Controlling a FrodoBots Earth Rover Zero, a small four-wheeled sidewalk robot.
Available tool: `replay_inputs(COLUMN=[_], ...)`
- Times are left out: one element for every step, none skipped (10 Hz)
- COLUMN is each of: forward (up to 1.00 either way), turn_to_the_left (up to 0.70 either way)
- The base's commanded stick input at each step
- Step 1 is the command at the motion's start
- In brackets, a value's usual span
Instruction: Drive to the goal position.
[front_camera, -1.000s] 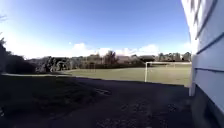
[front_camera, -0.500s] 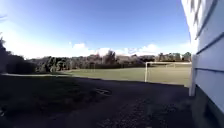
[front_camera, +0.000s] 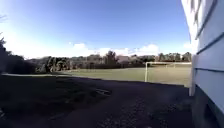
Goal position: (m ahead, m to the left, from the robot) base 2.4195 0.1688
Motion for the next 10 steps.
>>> replay_inputs(forward=[0.02, 0.04, 0.04, 0.04, 0.04, 0.04, 0.04, 0.04, 0.04, 0.04], turn_to_the_left=[0.0, 0.0, 0.0, 0.0, 0.0, 0.0, 0.0, 0.0, 0.0, 0.0])
